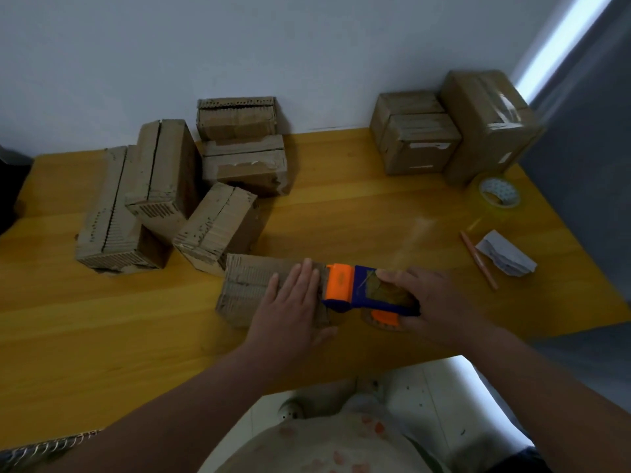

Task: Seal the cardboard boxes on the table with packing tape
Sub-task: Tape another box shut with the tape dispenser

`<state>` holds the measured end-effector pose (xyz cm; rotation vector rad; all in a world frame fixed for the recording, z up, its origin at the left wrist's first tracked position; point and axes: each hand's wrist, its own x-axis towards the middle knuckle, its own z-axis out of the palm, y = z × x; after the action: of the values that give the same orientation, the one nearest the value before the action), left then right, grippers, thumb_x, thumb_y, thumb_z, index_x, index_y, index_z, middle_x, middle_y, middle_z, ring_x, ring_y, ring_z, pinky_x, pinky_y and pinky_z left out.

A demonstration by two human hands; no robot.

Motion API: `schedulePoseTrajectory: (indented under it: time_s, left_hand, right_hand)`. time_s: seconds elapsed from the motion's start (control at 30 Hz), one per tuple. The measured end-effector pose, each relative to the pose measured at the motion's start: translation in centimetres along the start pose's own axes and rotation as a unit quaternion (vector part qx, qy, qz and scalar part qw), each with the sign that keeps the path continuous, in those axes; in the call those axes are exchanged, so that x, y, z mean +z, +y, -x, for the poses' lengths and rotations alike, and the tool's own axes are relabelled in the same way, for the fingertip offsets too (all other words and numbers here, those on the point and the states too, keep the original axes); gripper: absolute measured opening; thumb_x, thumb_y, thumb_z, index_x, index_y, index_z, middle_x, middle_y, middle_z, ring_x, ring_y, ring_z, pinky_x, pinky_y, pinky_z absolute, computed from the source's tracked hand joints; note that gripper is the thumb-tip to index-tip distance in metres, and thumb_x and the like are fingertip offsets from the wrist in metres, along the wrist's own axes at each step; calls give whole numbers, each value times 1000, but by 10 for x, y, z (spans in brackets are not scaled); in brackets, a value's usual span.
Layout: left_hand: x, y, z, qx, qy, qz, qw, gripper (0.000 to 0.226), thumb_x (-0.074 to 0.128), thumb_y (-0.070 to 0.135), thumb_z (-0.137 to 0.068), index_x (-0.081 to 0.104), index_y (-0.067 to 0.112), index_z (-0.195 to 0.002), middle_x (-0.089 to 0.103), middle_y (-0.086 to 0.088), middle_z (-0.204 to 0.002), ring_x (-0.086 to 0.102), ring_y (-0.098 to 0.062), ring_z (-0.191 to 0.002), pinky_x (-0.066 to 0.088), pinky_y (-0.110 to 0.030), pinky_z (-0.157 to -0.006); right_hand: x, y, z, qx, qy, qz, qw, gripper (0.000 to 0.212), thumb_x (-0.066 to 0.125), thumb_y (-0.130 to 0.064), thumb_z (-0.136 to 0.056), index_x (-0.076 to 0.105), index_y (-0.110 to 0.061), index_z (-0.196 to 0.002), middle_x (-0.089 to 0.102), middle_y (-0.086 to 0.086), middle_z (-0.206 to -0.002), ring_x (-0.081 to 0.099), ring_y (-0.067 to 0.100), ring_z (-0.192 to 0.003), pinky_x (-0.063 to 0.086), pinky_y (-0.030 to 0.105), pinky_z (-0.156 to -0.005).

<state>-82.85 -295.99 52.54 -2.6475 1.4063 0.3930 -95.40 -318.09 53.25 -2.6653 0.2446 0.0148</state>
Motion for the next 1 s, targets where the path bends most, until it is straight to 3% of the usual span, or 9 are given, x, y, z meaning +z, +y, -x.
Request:
schedulePoseTrajectory:
  time_s: [0.1,0.2,0.33,0.53,0.7,0.77,0.87,0.9,1.0]
  left_hand:
    - [7,-1,-2,-4,29,9,1000,86,-2,73,-82,-14,16,-145,-22,-4,-149,-17,-17,-138,-8,-42,-112]
    - [10,-1,-2,-21,27,30,999,83,5,71,-90,28,13,-144,26,-9,-149,28,-21,-135,25,-49,-105]
    - [11,0,-3,-37,7,23,999,82,8,68,-92,40,12,-142,45,-9,-145,46,-24,-131,33,-50,-103]
    - [11,1,0,-49,19,-2,999,81,10,69,-92,32,13,-146,40,-10,-149,41,-25,-135,35,-50,-104]
    - [10,4,1,-39,19,3,999,92,-13,81,-73,-13,25,-147,-13,2,-155,-10,-16,-143,-2,-42,-117]
    - [7,5,1,-48,8,-9,999,98,-26,81,-62,-24,28,-143,-25,5,-151,-22,-14,-140,-13,-39,-114]
    - [6,8,1,-57,8,-11,998,100,-30,81,-57,-26,28,-142,-28,6,-150,-21,-14,-142,-15,-38,-113]
    - [6,8,1,-58,11,-8,998,100,-30,81,-57,-26,28,-142,-28,6,-150,-21,-14,-142,-15,-38,-113]
    - [5,9,0,-59,16,5,998,100,-26,84,-58,-24,31,-142,-27,6,-150,-21,-14,-141,-15,-38,-112]
  right_hand:
    - [2,2,0,10,-20,17,1000,70,79,-45,-71,51,-31,-134,59,5,-103,57,24,-91,33,32,-82]
    - [-2,2,-2,-7,-2,-5,1000,70,62,-67,-70,52,-34,-130,59,-1,-97,58,20,-86,34,33,-81]
    - [-9,5,-7,-42,-12,2,999,72,53,-72,-71,53,-33,-131,63,0,-97,60,19,-84,35,32,-78]
    - [-30,10,-8,-86,-29,-2,996,75,75,-53,-74,40,-44,-140,57,-9,-108,51,11,-97,33,30,-85]
    - [-44,18,-7,-102,-95,-47,989,77,71,-60,-68,29,-64,-133,48,-17,-107,49,10,-103,39,31,-92]
    - [-62,25,1,-80,-113,-82,987,79,80,-51,-70,28,-67,-127,46,-21,-106,49,8,-104,40,16,-91]
    - [-81,35,10,-44,-149,-79,985,73,80,-38,-75,34,-53,-129,47,-17,-114,47,1,-100,17,-13,-79]
    - [-81,37,10,-38,-157,-79,984,74,80,-39,-75,33,-53,-131,49,-13,-116,49,2,-99,22,-11,-80]
    - [-64,34,-1,-29,-179,-57,982,76,77,-48,-75,31,-57,-135,48,-8,-108,53,9,-94,49,22,-81]
